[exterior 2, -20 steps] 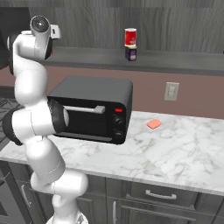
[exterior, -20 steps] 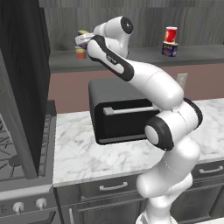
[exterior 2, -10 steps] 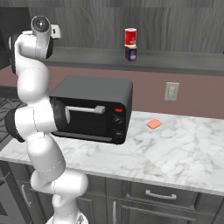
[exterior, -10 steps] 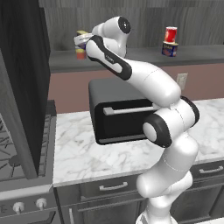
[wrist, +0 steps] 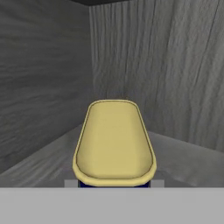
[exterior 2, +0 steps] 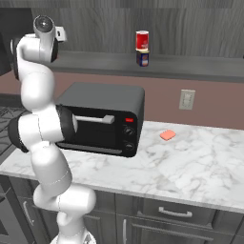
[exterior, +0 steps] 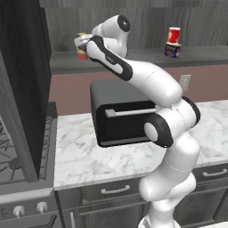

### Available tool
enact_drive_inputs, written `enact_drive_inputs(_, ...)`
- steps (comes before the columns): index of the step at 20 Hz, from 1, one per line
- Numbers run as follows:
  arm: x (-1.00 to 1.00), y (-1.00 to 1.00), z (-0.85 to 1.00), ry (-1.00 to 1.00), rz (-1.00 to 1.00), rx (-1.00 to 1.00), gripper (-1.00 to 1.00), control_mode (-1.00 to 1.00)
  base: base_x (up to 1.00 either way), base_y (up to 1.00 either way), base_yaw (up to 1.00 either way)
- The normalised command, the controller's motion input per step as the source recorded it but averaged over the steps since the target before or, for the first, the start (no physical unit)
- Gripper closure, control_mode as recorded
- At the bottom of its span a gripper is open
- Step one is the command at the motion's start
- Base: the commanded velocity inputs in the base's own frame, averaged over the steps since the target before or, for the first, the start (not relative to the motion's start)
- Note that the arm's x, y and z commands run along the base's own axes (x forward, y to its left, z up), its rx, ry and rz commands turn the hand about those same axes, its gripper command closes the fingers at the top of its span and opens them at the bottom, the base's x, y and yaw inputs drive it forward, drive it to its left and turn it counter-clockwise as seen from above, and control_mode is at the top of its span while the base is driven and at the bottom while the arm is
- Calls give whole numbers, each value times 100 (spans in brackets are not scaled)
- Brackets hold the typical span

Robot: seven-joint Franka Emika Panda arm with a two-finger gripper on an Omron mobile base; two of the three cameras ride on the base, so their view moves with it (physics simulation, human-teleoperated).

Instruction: Stack two cans on top of the other two cans in the cabinet.

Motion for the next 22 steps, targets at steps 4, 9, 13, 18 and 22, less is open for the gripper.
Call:
enact_drive_inputs(4,6,1,-1,4,0,-2,100,-100,0,0,0)
enact_drive_inputs(9,5,0,0,0,0,0,100,-100,0,0,0)
enact_drive_inputs(13,5,0,0,0,0,0,100,-100,0,0,0)
enact_drive_inputs(18,6,2,0,0,0,0,100,-100,0,0,0)
enact_drive_inputs(22,11,6,0,0,0,0,100,-100,0,0,0)
